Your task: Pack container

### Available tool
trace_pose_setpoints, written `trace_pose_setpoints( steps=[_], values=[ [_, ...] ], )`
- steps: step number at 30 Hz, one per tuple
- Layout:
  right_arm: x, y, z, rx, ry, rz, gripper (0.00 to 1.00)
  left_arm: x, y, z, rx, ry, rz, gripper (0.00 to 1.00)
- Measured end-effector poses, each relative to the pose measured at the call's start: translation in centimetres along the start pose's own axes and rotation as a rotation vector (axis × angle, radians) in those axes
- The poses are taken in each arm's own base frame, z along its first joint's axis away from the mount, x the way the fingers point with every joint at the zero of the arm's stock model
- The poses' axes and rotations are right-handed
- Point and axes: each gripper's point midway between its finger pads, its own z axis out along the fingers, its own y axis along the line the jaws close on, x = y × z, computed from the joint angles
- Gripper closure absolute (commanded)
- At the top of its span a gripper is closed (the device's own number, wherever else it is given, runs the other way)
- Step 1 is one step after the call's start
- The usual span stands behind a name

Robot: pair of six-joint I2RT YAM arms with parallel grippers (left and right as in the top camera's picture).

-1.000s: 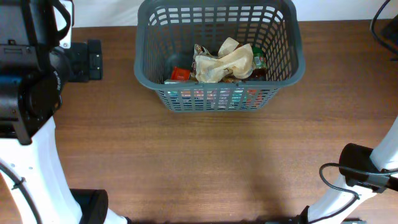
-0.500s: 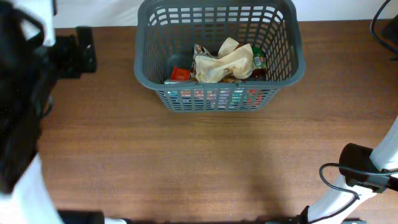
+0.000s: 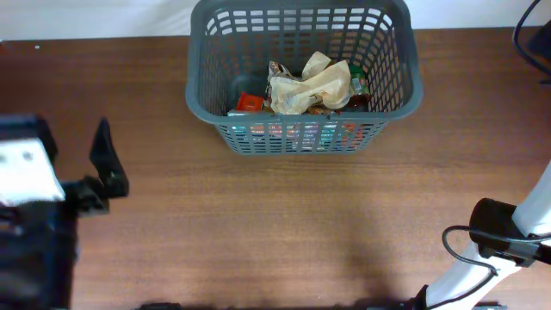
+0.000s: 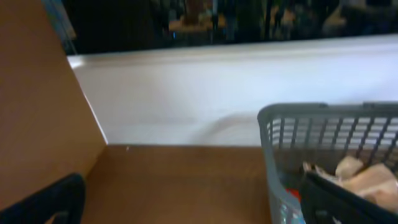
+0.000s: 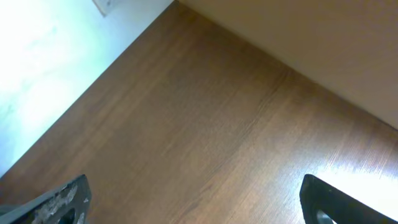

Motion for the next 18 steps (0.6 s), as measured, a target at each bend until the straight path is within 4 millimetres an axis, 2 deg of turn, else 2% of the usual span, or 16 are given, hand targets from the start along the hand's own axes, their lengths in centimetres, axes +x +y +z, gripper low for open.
trace_pose_setpoints(
  steps=[7,13,18],
  values=[
    [0.0,0.0,0.0,0.000,0.000,0.000,0.01,5.9,-0.6,0.3,0.024,-0.016,-0.044,0.01],
    [0.0,0.0,0.0,0.000,0.000,0.000,0.01,10.5,-1.9,2.2,0.072,0.014,-0.106,0.01],
    [0.0,0.0,0.0,0.000,0.000,0.000,0.01,13.6,-2.8,3.7,0.102,0.012,-0.118,0.01]
  ],
)
